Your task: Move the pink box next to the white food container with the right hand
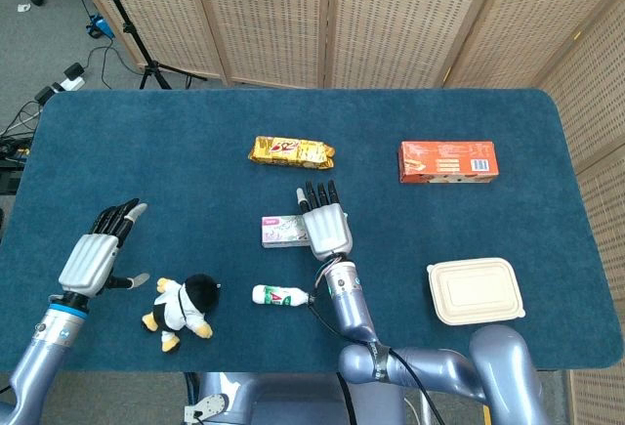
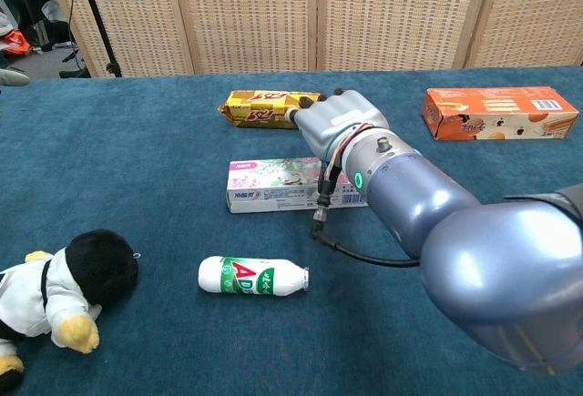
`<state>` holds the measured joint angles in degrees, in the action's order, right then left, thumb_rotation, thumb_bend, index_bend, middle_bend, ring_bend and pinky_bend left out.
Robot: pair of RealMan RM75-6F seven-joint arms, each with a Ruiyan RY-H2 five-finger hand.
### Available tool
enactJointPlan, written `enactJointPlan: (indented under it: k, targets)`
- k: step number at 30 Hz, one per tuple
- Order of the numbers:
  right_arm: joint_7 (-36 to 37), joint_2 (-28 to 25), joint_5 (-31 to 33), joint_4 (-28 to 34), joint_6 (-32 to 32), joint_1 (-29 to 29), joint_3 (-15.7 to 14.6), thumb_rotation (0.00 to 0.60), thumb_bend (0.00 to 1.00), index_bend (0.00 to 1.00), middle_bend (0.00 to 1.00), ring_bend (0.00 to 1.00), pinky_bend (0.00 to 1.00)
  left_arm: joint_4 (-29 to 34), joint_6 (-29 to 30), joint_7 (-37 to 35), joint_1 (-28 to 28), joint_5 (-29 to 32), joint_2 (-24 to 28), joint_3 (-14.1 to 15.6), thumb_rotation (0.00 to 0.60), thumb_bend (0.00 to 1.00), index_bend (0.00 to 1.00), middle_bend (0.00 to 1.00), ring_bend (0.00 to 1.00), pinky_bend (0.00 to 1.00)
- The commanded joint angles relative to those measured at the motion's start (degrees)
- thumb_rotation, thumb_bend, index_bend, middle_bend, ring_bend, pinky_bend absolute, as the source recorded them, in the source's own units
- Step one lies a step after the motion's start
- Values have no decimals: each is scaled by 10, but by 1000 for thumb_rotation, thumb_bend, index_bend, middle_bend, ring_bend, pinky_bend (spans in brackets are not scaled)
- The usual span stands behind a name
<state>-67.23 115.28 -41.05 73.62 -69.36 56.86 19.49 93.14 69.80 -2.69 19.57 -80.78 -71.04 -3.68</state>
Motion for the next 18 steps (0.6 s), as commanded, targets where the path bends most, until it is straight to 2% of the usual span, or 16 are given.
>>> enactJointPlan:
  k: [1, 10, 14, 15, 18]
  targets:
    - [-15, -19, -24, 13, -3, -4, -31, 600, 234, 39, 0, 0, 0, 1, 1, -2, -1, -1, 1, 0, 600, 0, 0, 0, 0, 0]
    - [-31, -48, -33, 46, -19, -23, -62, 600, 236, 39, 0, 0, 0, 2, -2, 4, 1, -6, -2, 4, 600, 0, 0, 0, 0, 0]
    - [-38, -56, -49, 59, -23, -26, -81, 600, 275, 40, 0, 0, 0, 3, -1, 7, 1, -8, -4, 5, 600, 0, 0, 0, 0, 0]
    - [-43, -58, -53, 62, -25, -27, -86, 600, 320, 42, 0, 0, 0, 3, 1, 7, 1, -8, -4, 5, 600, 0, 0, 0, 0, 0]
    - [-53, -60, -62, 68, -32, -29, -96, 600, 571, 43, 0, 0, 0, 4, 4, 6, -1, -9, -3, 4, 600, 0, 0, 0, 0, 0]
